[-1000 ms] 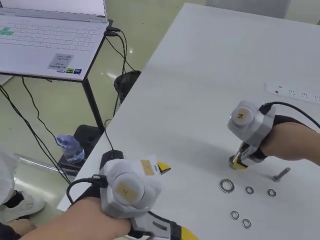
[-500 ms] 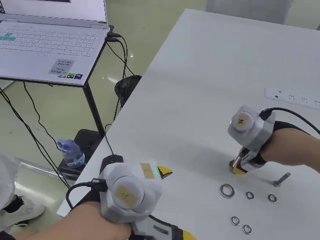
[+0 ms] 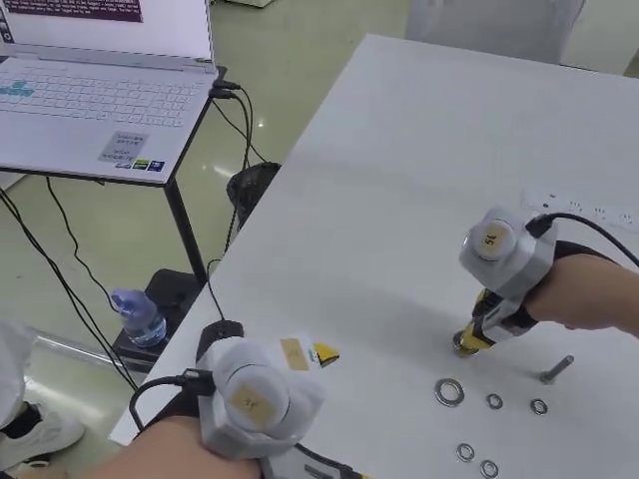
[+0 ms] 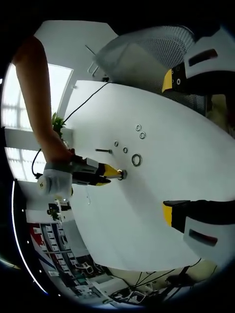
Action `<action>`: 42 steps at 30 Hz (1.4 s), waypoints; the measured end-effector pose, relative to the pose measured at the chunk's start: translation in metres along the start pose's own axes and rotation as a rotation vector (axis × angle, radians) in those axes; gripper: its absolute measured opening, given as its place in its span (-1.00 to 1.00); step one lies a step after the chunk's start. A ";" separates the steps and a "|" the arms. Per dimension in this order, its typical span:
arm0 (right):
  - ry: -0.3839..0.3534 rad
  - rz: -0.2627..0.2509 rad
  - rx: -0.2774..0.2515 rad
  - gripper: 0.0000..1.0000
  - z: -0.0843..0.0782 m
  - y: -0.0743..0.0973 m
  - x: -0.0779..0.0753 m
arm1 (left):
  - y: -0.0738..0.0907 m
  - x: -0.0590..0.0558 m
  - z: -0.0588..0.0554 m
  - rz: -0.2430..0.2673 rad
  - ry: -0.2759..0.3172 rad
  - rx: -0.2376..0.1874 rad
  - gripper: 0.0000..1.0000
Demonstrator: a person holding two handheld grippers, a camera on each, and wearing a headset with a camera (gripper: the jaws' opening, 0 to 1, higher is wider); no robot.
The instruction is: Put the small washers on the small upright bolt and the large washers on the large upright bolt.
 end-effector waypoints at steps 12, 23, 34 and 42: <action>0.029 -0.011 -0.022 -0.41 -0.007 0.026 0.011 | 0.002 0.002 0.006 0.010 -0.002 -0.015 0.78; 0.026 -0.009 -0.028 -0.42 -0.020 0.033 0.023 | 0.005 0.002 0.013 0.019 -0.018 -0.037 0.78; 0.026 0.027 -0.081 -0.41 -0.024 0.029 0.041 | 0.007 0.001 0.015 0.021 -0.012 -0.048 0.77; 0.028 0.053 -0.094 -0.34 -0.026 0.017 0.053 | 0.005 0.001 0.013 0.027 -0.013 -0.041 0.88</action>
Point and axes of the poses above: the centre of the closed fingertips' face, and the gripper's own axes: y roughly backward along the fingers, x roughly to its left, z roughly out of its top, the point moved 10 cm from there along y, roughly backward along the fingers, and after that the axes turned 7 degrees about -y, right-handed, at the moved point
